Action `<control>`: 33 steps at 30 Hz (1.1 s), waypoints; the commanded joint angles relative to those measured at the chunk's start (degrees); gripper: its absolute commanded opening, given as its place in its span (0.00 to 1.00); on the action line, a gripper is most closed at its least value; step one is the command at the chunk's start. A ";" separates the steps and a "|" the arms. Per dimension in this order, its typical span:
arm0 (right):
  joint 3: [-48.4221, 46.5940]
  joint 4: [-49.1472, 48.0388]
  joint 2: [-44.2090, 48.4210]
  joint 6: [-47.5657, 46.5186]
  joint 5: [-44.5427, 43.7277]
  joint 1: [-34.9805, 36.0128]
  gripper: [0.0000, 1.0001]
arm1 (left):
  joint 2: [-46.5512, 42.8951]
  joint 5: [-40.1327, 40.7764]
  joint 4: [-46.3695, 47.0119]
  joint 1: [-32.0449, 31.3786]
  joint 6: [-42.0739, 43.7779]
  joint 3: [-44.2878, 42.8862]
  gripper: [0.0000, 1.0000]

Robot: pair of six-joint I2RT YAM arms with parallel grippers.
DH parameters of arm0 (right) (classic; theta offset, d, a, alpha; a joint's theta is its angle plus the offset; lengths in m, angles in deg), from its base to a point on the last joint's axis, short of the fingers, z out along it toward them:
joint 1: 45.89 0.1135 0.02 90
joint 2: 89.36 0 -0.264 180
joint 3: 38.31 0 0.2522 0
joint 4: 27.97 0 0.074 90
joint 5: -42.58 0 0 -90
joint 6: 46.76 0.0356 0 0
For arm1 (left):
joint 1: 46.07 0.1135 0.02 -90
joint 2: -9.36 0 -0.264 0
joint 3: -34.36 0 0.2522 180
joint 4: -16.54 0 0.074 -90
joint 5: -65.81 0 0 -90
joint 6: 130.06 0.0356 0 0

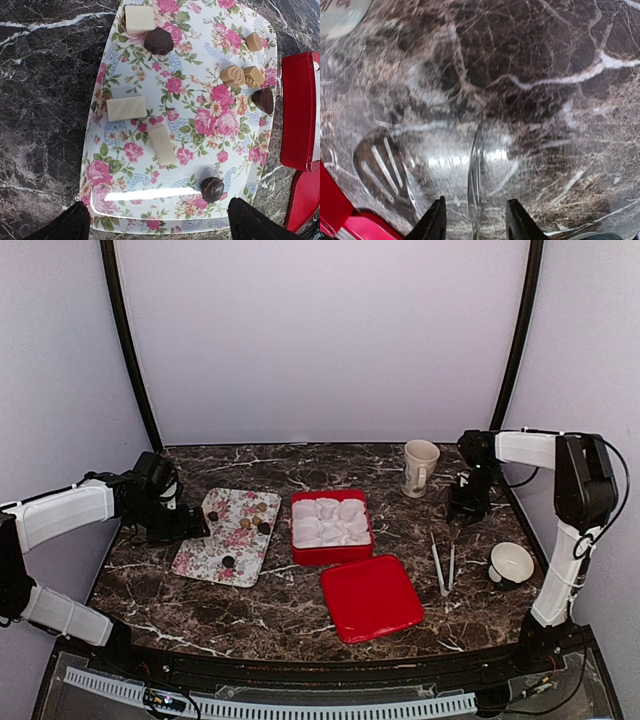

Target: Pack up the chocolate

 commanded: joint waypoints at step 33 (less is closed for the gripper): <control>0.67 -7.95 27.47 -2.67 23.00 -3.35 0.00 | -8.63 -24.61 12.38 -1.08 -1.92 -10.16 0.99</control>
